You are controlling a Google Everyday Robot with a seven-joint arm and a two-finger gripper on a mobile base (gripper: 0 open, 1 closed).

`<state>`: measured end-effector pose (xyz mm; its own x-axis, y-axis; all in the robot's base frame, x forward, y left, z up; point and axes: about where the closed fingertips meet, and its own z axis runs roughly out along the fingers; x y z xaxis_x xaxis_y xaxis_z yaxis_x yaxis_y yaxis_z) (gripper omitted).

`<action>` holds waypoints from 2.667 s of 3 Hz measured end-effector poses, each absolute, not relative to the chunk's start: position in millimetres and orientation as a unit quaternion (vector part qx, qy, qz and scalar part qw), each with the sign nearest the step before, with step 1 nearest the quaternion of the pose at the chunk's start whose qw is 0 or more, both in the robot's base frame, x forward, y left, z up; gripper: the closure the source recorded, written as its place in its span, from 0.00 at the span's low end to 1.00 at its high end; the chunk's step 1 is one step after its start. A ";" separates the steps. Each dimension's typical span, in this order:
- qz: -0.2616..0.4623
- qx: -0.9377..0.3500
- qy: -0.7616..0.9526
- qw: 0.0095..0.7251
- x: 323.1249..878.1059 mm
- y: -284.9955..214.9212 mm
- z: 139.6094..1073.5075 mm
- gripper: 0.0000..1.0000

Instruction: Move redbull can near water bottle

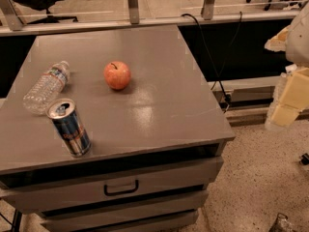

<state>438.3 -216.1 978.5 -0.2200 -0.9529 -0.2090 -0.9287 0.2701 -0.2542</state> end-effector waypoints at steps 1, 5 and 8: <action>-0.037 -0.603 0.780 0.163 438.3 -216.1 978.4 0.00; 0.093 -0.736 0.651 0.159 461.0 41.5 922.3 0.00; 0.161 -0.768 0.589 0.192 438.8 120.5 906.5 0.00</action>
Offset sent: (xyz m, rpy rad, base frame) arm 0.0119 0.0207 -0.0080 0.0281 0.0221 0.0476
